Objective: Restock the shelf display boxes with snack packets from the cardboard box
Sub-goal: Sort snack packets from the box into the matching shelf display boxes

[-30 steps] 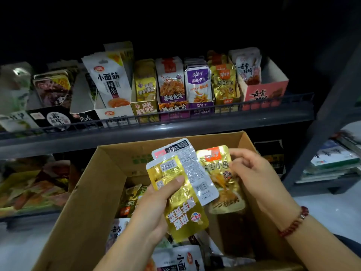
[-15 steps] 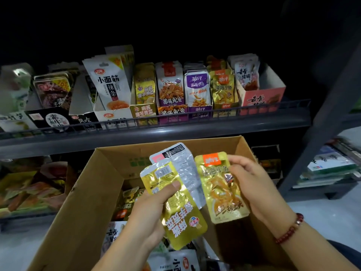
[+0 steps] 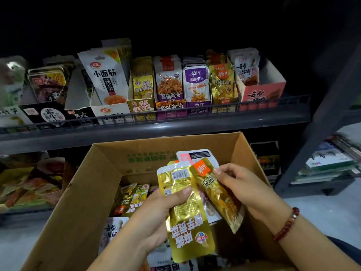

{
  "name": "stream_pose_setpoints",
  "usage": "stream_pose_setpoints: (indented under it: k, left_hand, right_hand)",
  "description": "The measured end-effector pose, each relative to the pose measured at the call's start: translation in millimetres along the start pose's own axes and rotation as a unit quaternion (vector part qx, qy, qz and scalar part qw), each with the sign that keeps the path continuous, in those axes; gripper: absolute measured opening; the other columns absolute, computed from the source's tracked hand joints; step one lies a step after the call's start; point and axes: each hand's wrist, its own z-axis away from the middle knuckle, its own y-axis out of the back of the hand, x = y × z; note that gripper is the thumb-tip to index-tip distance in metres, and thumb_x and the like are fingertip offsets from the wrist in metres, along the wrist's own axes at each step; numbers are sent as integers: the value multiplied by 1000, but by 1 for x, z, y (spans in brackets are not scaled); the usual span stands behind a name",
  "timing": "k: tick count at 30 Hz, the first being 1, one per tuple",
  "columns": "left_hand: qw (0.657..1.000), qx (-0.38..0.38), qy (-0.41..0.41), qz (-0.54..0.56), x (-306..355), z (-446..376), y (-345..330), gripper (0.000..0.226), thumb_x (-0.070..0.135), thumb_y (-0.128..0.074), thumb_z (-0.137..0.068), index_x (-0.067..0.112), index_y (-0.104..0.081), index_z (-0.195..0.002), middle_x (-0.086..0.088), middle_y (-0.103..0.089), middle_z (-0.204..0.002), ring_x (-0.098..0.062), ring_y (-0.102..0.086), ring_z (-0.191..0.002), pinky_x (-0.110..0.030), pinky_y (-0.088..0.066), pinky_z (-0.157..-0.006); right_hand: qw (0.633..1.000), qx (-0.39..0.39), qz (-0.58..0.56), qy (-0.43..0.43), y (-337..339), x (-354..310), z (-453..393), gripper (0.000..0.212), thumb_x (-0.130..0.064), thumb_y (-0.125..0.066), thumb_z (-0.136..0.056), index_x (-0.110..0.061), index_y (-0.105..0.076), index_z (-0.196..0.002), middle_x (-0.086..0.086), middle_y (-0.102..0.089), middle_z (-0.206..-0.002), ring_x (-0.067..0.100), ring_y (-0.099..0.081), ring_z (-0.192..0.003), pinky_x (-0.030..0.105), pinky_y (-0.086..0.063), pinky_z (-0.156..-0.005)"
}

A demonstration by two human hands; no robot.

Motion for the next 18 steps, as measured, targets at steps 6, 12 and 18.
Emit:
stream_pose_setpoints:
  k: [6,12,18]
  left_hand:
    - [1000,-23,-7,10,5,1,6,45,6,-61,-71,-1,-63,-116,-23,-70,-109,-35,-70,-86,-50,-55,-85]
    - [998,4,-53,-26,0,0,-8,52,13,-73,-64,4,-65,-114,-18,-73,-104,-33,-71,-91,-47,-55,-86]
    - [988,57,-131,-65,-3,0,-18,41,8,-76,-55,9,-68,-95,-14,-76,-91,-31,-73,-80,-40,-55,-76]
  right_hand:
    - [992,34,-115,-43,4,-4,0,27,-36,-58,-92,-9,-60,-87,1,-72,-68,15,-68,-63,30,-52,-63]
    - [996,54,-71,15,-1,-1,5,32,-45,-63,-84,-16,-56,-97,2,-73,-89,19,-71,-83,45,-56,-83]
    - [993,73,11,87,-6,-3,12,59,-65,-61,-57,-23,-51,-98,-4,-70,-93,11,-69,-83,44,-57,-79]
